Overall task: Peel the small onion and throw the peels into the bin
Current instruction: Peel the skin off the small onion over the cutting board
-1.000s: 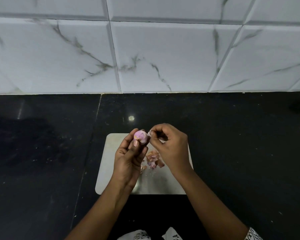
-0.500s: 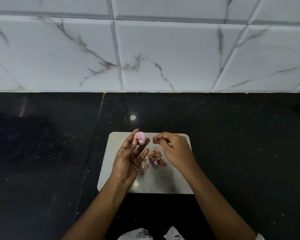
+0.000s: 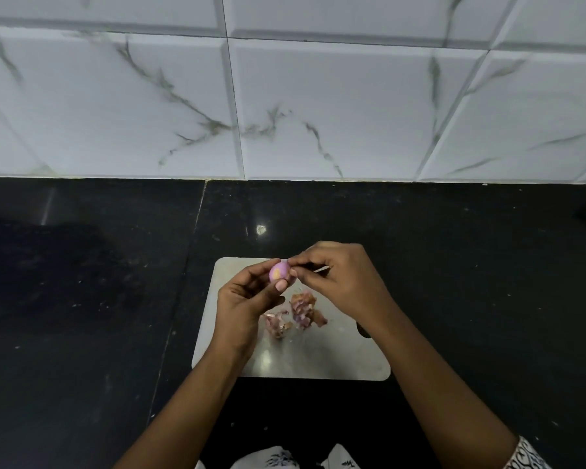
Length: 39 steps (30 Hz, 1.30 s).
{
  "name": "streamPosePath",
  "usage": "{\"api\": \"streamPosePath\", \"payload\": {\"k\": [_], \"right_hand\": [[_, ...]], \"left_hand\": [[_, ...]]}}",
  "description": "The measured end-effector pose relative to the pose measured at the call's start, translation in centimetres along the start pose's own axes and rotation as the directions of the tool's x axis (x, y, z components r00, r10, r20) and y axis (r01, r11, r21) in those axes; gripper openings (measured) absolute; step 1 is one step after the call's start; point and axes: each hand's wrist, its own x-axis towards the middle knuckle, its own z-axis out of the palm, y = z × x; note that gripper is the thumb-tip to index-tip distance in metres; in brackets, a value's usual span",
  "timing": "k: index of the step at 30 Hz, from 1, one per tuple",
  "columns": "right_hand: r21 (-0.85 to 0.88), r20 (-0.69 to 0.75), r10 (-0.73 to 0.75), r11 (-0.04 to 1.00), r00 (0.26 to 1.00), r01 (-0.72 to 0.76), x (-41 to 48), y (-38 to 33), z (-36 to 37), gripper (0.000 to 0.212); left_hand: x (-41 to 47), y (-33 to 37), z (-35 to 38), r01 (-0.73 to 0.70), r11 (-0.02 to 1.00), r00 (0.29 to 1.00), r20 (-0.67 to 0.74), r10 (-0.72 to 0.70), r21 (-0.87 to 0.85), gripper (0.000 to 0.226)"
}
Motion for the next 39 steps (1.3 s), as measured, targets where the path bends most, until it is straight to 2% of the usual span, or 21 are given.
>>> {"api": "streamPosePath", "payload": {"k": [4,12,19,25,36,39], "right_hand": [[-0.095,0.061,0.016,0.995,0.998,-0.011,0.3,-0.7,-0.4,0.026],[-0.236,0.152,0.068,0.971,0.986,-0.030,0.4,-1.7,-0.3,0.032],[-0.276,0.023,0.071,0.959,0.997,-0.062,0.1,-1.4,1.3,0.030],[-0.248,-0.133,-0.032,0.969,0.991,-0.002,-0.7,-0.5,3.1,0.013],[-0.240,-0.294,-0.073,0.971,0.953,0.000,-1.2,0.1,4.2,0.020],[-0.233,-0.323,-0.093,0.972,0.942,0.016,-1.2,0.1,4.1,0.031]], "left_hand": [[-0.1,0.3,0.1,-0.041,0.997,0.999,-0.033,0.043,0.068,0.034],[-0.1,0.1,0.6,-0.101,0.994,0.991,-0.081,0.104,0.044,0.033],[0.7,0.2,1.1,-0.112,0.994,0.984,-0.138,0.108,-0.021,0.031],[0.5,-0.3,1.1,-0.091,0.994,0.984,-0.157,0.080,-0.061,0.029],[0.3,-0.3,1.5,-0.104,0.994,0.986,-0.136,0.099,-0.028,0.027],[0.1,-0.3,1.5,-0.107,0.993,0.986,-0.131,0.100,-0.047,0.029]]}}
